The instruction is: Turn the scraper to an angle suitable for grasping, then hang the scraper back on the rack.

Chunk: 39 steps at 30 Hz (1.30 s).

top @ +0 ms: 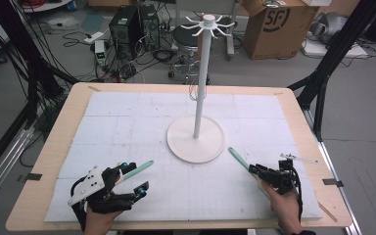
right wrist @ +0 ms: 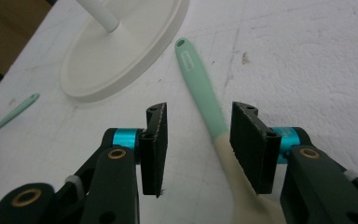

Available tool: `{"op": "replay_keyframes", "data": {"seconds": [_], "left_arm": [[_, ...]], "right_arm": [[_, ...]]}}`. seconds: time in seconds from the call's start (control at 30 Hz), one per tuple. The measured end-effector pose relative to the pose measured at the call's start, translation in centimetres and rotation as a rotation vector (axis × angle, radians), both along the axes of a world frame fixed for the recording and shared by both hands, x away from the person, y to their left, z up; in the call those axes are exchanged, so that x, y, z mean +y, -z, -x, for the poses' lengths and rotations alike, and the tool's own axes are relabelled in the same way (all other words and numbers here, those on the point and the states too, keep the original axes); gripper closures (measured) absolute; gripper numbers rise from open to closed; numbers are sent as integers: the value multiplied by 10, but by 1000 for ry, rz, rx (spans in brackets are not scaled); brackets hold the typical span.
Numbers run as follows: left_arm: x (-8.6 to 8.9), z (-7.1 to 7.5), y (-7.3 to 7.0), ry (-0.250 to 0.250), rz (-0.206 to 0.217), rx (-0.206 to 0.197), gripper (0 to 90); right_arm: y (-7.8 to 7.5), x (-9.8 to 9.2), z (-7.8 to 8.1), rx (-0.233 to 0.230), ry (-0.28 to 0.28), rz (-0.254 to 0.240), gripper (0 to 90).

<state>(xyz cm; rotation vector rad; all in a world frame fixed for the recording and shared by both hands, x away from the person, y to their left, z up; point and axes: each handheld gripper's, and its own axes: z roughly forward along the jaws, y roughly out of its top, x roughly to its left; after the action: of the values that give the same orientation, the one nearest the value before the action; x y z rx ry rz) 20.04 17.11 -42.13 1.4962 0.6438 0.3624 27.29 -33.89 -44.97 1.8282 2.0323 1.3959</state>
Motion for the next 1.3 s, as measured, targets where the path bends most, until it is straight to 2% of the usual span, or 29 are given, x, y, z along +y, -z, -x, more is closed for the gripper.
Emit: {"op": "replay_keyframes", "data": {"seconds": [0.1, 0.27, 0.57, 0.73, 0.8, 0.9, 1.03, 1.2, 1.3], "left_arm": [[0, 0, 0, -4, 5, 4, 251], [1, 0, 0, -1, 5, 0, 251], [0, 1, 0, -3, 6, 1, 251], [-1, 1, -1, -2, 5, 1, 250], [-1, 1, -1, -3, 4, 1, 251], [-1, 1, -1, -2, 4, 0, 251], [-1, 1, -1, 2, 4, 2, 250], [-2, 1, -1, 2, 3, -4, 251], [-2, 2, -1, 2, 6, -2, 251]], "right_arm": [[2, 3, -8, 5, -15, 36, 572], [7, 4, -15, 20, -29, 65, 627], [7, 10, -13, 26, -69, 54, 675], [8, 16, -12, 45, -122, 33, 696], [8, 18, -11, 39, -129, 41, 694], [7, 19, -11, 20, -154, 72, 698], [5, 26, -8, -23, -190, 169, 693], [3, 31, -8, -55, -228, 254, 706], [2, 33, -9, -74, -258, 305, 750]]}}
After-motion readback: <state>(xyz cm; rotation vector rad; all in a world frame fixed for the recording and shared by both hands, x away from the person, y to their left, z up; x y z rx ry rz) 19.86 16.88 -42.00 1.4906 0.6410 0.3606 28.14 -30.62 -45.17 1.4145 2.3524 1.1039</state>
